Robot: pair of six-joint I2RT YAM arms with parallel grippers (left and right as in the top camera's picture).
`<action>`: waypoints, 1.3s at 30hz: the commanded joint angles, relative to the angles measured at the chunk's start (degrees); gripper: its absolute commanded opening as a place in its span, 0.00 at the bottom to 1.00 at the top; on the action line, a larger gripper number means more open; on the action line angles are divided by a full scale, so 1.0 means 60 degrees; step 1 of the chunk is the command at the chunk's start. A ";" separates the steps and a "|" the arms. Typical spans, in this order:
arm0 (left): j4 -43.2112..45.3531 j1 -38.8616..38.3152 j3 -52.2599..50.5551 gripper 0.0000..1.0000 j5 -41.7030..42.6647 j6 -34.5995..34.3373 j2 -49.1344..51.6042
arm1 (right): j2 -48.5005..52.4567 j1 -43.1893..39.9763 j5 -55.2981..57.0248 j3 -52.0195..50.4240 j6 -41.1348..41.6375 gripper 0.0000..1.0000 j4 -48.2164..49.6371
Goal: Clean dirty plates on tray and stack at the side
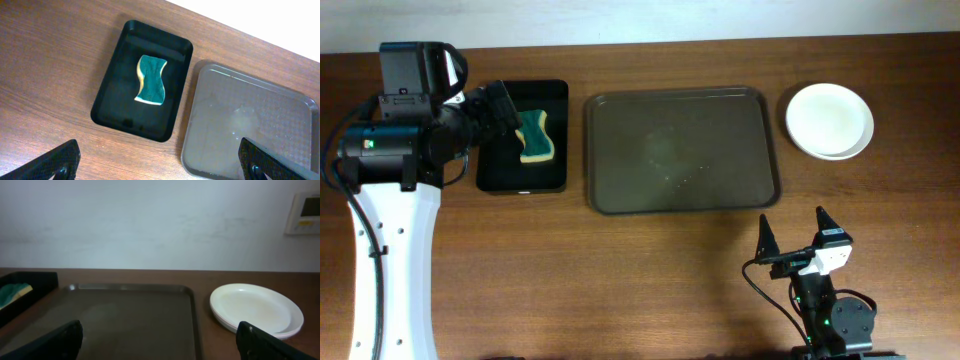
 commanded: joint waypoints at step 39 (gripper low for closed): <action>-0.2164 0.0058 -0.1814 0.99 -0.0874 0.2382 -0.1319 | -0.0102 -0.0153 0.0481 -0.0087 -0.0372 0.98 -0.0849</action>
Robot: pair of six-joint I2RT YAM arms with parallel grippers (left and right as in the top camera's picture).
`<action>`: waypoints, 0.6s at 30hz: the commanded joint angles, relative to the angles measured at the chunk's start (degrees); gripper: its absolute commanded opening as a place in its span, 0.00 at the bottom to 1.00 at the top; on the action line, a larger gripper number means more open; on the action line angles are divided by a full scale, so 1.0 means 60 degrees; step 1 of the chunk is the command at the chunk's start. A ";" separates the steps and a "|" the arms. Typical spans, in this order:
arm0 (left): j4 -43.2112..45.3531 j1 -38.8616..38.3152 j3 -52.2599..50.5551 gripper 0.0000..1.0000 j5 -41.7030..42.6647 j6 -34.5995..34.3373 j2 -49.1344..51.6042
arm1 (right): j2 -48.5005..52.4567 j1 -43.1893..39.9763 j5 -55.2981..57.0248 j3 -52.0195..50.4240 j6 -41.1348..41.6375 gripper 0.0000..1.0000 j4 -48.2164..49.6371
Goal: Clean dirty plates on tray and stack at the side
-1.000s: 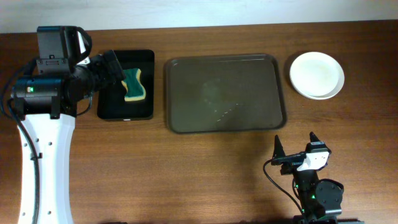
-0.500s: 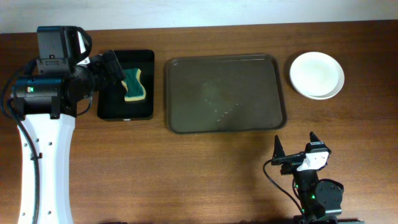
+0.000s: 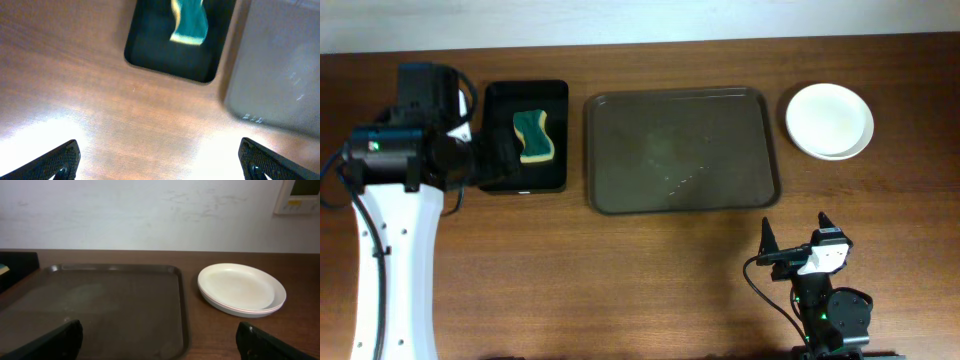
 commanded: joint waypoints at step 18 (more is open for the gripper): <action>1.0040 0.0062 -1.2349 0.99 0.0874 0.2353 -1.1504 | -0.0087 -0.0029 0.0084 -0.0076 -0.0062 0.98 -0.0029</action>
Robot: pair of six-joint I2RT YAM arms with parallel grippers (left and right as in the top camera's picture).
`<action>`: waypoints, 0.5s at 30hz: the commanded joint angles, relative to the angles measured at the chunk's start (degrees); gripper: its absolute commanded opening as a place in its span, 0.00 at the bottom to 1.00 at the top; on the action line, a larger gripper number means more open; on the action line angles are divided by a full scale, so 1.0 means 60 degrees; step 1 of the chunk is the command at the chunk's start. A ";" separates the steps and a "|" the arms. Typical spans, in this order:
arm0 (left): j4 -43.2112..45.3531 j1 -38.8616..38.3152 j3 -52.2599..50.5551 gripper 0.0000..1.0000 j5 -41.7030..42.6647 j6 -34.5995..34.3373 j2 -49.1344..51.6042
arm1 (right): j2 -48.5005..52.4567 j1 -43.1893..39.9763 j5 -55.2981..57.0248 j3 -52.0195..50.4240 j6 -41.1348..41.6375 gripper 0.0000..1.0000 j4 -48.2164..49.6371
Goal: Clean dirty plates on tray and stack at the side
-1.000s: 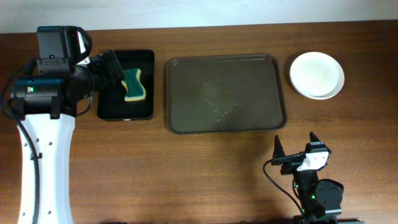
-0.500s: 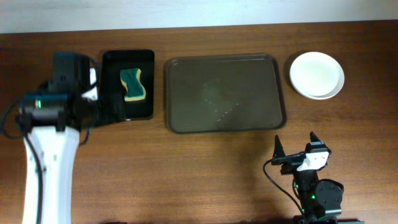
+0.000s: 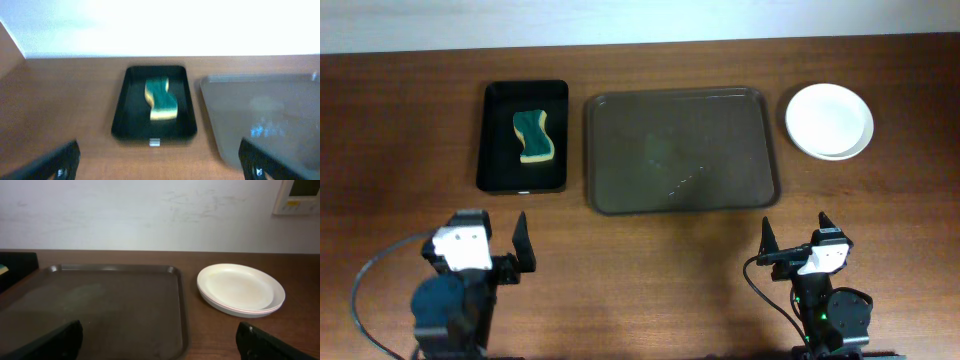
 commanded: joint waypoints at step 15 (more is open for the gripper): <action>0.5876 0.0066 -0.5122 0.99 -0.0321 0.0182 -0.3519 | -0.0069 -0.0029 0.0055 -0.0076 -0.0066 0.98 -0.0022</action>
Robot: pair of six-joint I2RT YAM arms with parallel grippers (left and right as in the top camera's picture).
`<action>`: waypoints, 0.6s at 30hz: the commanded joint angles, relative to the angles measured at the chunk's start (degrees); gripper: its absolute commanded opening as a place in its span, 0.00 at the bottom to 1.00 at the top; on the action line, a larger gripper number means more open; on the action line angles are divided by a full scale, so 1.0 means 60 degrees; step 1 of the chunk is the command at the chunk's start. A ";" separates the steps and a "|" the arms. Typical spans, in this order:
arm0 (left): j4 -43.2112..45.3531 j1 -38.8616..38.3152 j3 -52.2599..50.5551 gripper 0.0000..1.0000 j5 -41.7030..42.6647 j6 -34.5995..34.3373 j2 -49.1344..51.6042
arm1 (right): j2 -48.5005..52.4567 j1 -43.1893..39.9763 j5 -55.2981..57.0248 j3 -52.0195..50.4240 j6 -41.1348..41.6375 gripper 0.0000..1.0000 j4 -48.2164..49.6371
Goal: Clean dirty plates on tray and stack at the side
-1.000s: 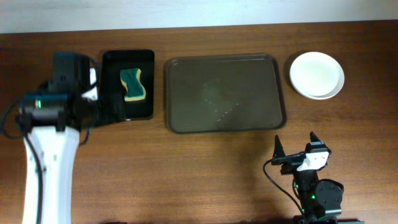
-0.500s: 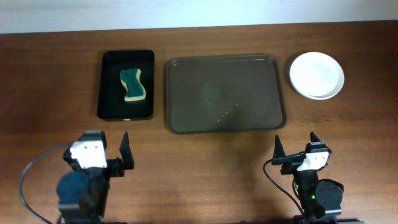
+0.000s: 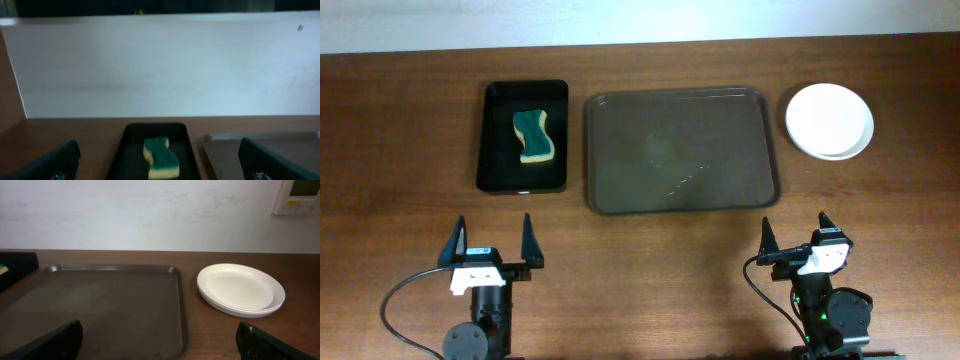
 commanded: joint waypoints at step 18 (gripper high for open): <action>-0.2433 0.0066 -0.0171 0.99 0.0055 0.0696 -0.0342 | -0.0069 -0.0029 0.0055 -0.0076 -0.0062 0.98 -0.0018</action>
